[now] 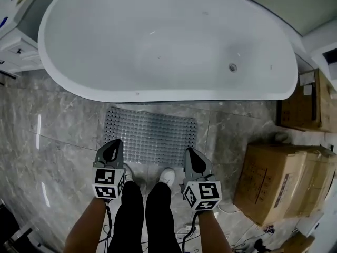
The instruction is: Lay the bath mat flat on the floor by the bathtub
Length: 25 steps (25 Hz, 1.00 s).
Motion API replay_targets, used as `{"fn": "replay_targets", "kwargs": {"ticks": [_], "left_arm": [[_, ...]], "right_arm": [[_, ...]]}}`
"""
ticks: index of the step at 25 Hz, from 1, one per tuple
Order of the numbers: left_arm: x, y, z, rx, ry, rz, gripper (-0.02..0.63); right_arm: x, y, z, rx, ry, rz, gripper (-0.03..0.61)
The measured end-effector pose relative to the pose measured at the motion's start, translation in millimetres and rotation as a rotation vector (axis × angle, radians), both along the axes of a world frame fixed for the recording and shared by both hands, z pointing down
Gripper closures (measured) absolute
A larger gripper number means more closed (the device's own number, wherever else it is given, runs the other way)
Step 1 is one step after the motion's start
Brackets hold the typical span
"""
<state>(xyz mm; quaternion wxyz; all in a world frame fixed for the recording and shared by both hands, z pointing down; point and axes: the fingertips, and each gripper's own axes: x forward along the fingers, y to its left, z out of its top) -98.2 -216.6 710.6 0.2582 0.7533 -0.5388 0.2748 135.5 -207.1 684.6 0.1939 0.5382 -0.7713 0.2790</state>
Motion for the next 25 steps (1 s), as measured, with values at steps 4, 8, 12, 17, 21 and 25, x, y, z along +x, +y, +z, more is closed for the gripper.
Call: {"fn": "replay_targets", "kwargs": {"ticks": [4, 8, 12, 17, 21, 25], "left_arm": [[9.4, -3.7, -42.9, 0.055, 0.014, 0.015, 0.614], [11.9, -6.3, -79.4, 0.089, 0.031, -0.001, 0.614], [9.0, -13.8, -123.6, 0.149, 0.073, -0.039, 0.614], [14.6, -17.2, -173.4, 0.212, 0.070, -0.018, 0.614], [15.6, -17.1, -210.6, 0.250, 0.074, -0.009, 0.614], [12.7, -19.7, -245.3, 0.289, 0.087, -0.016, 0.614]], "right_arm": [[0.1, -3.3, -40.4, 0.058, 0.013, -0.006, 0.552], [1.9, -7.9, -78.3, 0.107, 0.016, 0.002, 0.552], [0.2, -13.4, -125.6, 0.182, 0.008, 0.003, 0.552], [3.3, -17.2, -169.8, 0.232, 0.022, 0.030, 0.552], [11.8, -19.9, -201.8, 0.258, 0.038, 0.089, 0.552], [12.9, -20.8, -241.8, 0.310, 0.001, 0.105, 0.552]]}}
